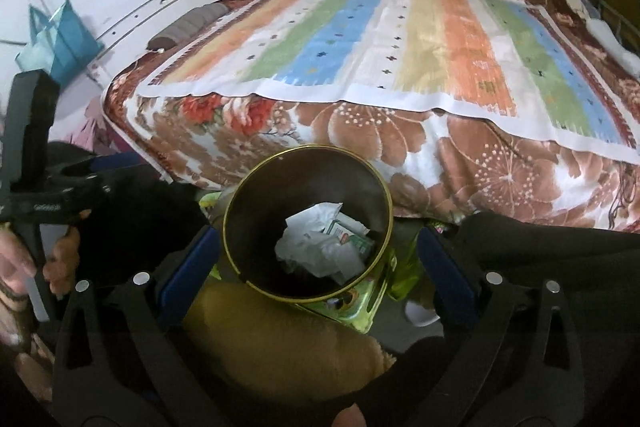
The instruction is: Collect trash
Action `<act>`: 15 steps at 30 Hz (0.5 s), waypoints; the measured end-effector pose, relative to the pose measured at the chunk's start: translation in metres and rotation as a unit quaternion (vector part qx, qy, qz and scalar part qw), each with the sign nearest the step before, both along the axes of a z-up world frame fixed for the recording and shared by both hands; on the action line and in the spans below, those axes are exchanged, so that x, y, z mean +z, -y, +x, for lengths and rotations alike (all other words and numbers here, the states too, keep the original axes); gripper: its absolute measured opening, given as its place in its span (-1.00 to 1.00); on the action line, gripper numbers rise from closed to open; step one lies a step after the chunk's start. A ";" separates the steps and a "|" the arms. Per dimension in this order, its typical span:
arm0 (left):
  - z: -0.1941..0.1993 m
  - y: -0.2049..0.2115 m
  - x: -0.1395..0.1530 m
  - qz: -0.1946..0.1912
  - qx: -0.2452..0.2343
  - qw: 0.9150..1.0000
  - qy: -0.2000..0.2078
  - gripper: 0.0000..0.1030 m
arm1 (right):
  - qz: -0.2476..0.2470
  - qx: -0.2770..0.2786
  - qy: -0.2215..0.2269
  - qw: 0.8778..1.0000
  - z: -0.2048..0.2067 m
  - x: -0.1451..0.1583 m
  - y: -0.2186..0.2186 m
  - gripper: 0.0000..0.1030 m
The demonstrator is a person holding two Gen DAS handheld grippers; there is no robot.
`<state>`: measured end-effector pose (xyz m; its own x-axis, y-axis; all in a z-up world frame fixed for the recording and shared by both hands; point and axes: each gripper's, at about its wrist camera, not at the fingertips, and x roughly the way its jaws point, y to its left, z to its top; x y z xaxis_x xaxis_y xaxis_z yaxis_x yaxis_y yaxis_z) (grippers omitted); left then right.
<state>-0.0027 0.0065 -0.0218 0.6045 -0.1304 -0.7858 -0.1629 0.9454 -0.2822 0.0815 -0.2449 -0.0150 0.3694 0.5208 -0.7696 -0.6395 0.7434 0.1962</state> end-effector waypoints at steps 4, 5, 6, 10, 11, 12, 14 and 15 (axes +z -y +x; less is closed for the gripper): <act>-0.005 -0.002 0.005 0.003 0.004 1.000 0.018 0.89 | 0.008 -0.004 0.012 1.000 -0.004 0.004 0.004 0.83; -0.006 -0.003 0.006 0.005 0.007 1.000 0.020 0.89 | 0.010 -0.004 0.010 1.000 -0.003 0.004 0.005 0.83; -0.006 -0.003 0.006 0.006 0.009 1.000 0.021 0.89 | 0.010 -0.006 0.008 1.000 -0.002 0.003 0.006 0.83; -0.006 -0.002 0.007 0.011 0.013 1.000 0.024 0.89 | 0.014 -0.008 0.006 1.000 -0.001 0.003 0.006 0.83; -0.007 -0.002 0.008 0.012 0.013 0.999 0.026 0.89 | 0.014 -0.007 0.007 1.000 -0.001 0.002 0.005 0.83; -0.007 -0.002 0.008 0.012 0.013 0.999 0.028 0.89 | 0.015 -0.007 0.008 1.000 -0.002 0.002 0.005 0.83; -0.008 -0.002 0.009 0.014 0.016 0.999 0.034 0.89 | 0.017 -0.006 0.008 1.000 -0.002 0.002 0.005 0.83; -0.008 -0.001 0.009 0.014 0.015 0.999 0.036 0.89 | 0.019 -0.006 0.008 1.000 -0.002 0.002 0.005 0.83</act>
